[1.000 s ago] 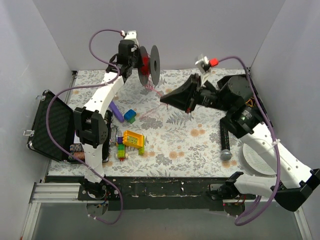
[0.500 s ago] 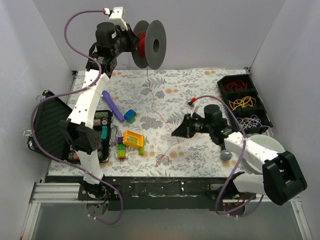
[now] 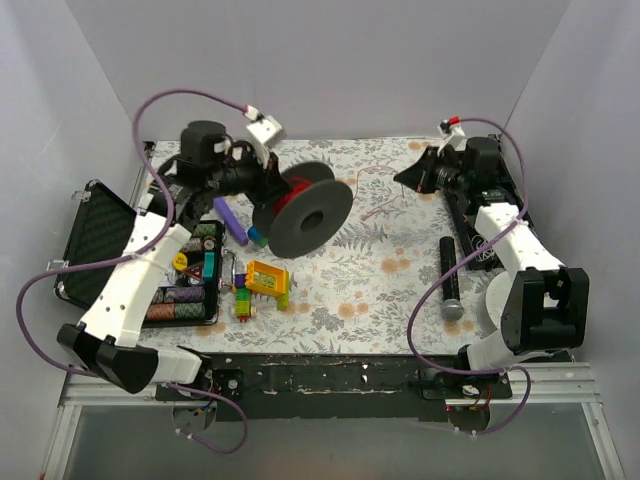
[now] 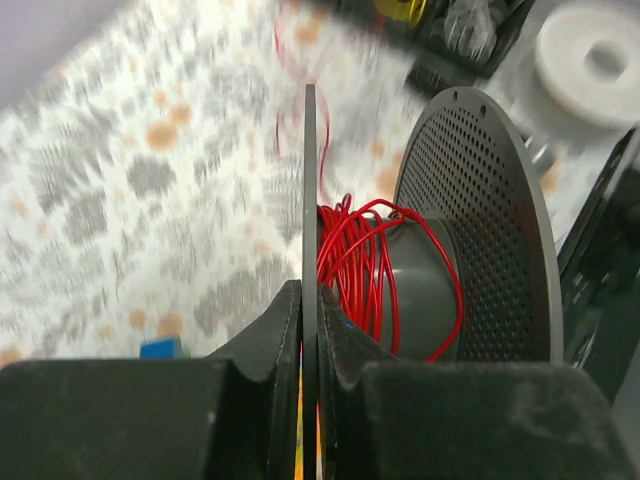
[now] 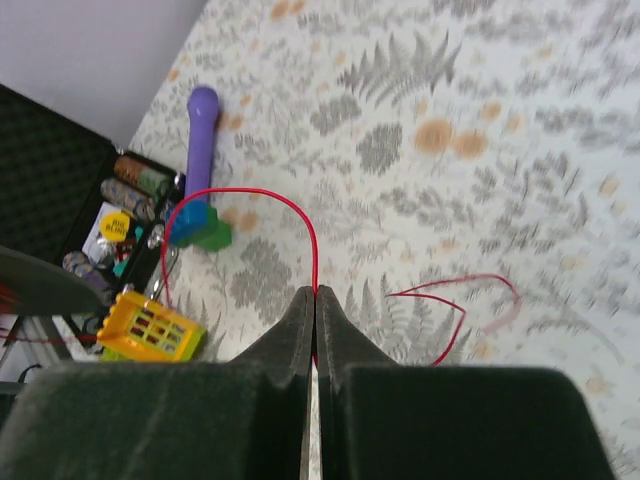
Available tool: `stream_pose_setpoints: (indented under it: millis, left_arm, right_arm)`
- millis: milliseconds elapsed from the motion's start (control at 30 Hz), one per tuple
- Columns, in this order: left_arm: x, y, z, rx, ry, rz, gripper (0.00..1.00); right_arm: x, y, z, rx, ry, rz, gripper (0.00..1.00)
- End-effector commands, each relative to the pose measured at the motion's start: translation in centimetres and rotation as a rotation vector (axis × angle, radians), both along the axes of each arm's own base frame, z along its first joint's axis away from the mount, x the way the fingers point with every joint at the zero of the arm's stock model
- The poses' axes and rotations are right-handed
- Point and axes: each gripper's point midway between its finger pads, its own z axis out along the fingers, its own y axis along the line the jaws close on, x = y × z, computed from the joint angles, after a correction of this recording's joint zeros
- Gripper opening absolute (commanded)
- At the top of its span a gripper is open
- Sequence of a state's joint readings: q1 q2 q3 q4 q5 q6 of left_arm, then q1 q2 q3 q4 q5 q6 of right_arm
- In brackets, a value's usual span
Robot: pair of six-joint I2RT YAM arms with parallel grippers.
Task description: Wrap the cables
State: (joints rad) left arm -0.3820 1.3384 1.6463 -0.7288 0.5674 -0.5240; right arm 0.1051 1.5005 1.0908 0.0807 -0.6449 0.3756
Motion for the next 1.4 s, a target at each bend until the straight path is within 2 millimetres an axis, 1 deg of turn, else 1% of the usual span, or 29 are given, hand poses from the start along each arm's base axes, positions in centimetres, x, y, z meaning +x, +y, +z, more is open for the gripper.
stream_pose_setpoints:
  millis: [0,33,67,100,167,200,233,267,333,433,567,633,667,700,733,767,800,867,967,1067,1133,1167,1200,1267,1333,1367]
  left_arm:
    - [-0.1,0.4,-7.7,0.279,-0.026,-0.019,0.00]
    - [0.4,0.4,-8.7,0.329,-0.048,0.007,0.00]
    - [0.5,-0.2,-9.6,0.364,-0.065,0.008,0.00]
    - [0.7,-0.9,-10.1,0.379,-0.081,0.011,0.00]
    - [1.9,-2.3,-10.5,0.385,-0.105,0.041,0.00]
    - [2.7,-2.8,-10.2,0.373,-0.112,0.077,0.00]
    - [4.0,-3.3,-9.9,0.360,-0.121,0.119,0.00]
    - [5.5,-3.6,-10.0,0.351,-0.117,0.169,0.00]
    - [8.3,-4.1,-8.8,0.310,-0.140,0.279,0.00]
    - [11.3,-5.2,-7.6,0.256,-0.173,0.368,0.00]
    - [14.8,-6.0,-7.0,0.205,-0.194,0.480,0.00]
    - [15.8,-6.7,-6.7,0.158,-0.193,0.509,0.00]
    - [16.4,-7.0,-6.2,0.126,-0.197,0.524,0.00]
    - [16.8,-7.3,-5.6,0.095,-0.195,0.538,0.00]
    - [17.2,-7.4,-5.0,0.066,-0.196,0.558,0.00]
    - [17.6,-7.7,-4.4,0.044,-0.198,0.571,0.00]
    - [18.1,-7.6,-3.6,0.020,-0.201,0.595,0.00]
    - [18.7,-7.9,-1.4,-0.039,-0.212,0.620,0.00]
    - [18.8,-8.3,1.9,-0.129,-0.220,0.622,0.00]
    - [17.8,-9.2,5.1,-0.217,-0.198,0.570,0.00]
    - [16.7,-9.5,7.6,-0.276,-0.194,0.530,0.00]
    - [16.0,-9.6,8.5,-0.293,-0.188,0.507,0.00]
    - [15.3,-9.4,9.6,-0.310,-0.189,0.492,0.00]
    - [13.8,-9.0,11.6,-0.341,-0.192,0.466,0.00]
    - [12.4,-8.7,13.0,-0.356,-0.194,0.435,0.00]
    - [11.6,-8.5,13.3,-0.355,-0.186,0.418,0.00]
  right_arm:
    - [1.2,-1.3,8.0,-0.066,-0.195,-0.035,0.01]
    - [1.0,-1.2,9.5,-0.066,-0.216,-0.027,0.01]
    - [0.7,-0.9,10.7,-0.061,-0.233,-0.014,0.01]
    - [0.3,-0.6,12.1,-0.056,-0.257,-0.003,0.01]
    - [-0.8,0.6,13.8,-0.061,-0.287,0.032,0.01]
    - [-1.5,1.1,14.4,-0.067,-0.286,0.047,0.01]
    - [-2.3,1.7,14.4,-0.077,-0.262,0.066,0.01]
    - [-3.0,2.0,15.3,-0.080,-0.267,0.075,0.01]
    - [-4.8,2.6,16.4,-0.073,-0.260,0.101,0.01]
    - [-7.3,3.7,18.0,-0.034,-0.259,0.149,0.01]
    - [-10.9,6.6,19.4,0.047,-0.252,0.270,0.01]
    - [-12.5,8.3,20.1,0.116,-0.288,0.324,0.01]
    - [-13.4,9.2,19.7,0.147,-0.278,0.353,0.01]
    - [-14.2,9.9,20.0,0.178,-0.296,0.379,0.01]
    - [-14.7,10.6,19.7,0.194,-0.301,0.396,0.01]
    - [-15.2,11.2,18.7,0.197,-0.279,0.407,0.01]
    - [-15.3,11.7,18.5,0.204,-0.295,0.409,0.01]
    - [-15.7,12.2,17.3,0.205,-0.295,0.404,0.01]
    - [-15.7,12.8,14.8,0.188,-0.276,0.403,0.01]
    - [-15.6,13.7,12.4,0.122,-0.297,0.419,0.01]
    - [-15.6,13.9,11.3,0.116,-0.311,0.428,0.01]
    - [-15.7,13.9,10.8,0.120,-0.326,0.431,0.01]
    - [-15.7,13.8,10.6,0.127,-0.349,0.427,0.01]
    - [-15.4,13.5,9.2,0.111,-0.378,0.400,0.01]
    - [-15.2,13.3,7.7,0.080,-0.396,0.401,0.01]
    - [-15.1,13.4,6.9,0.066,-0.400,0.411,0.04]
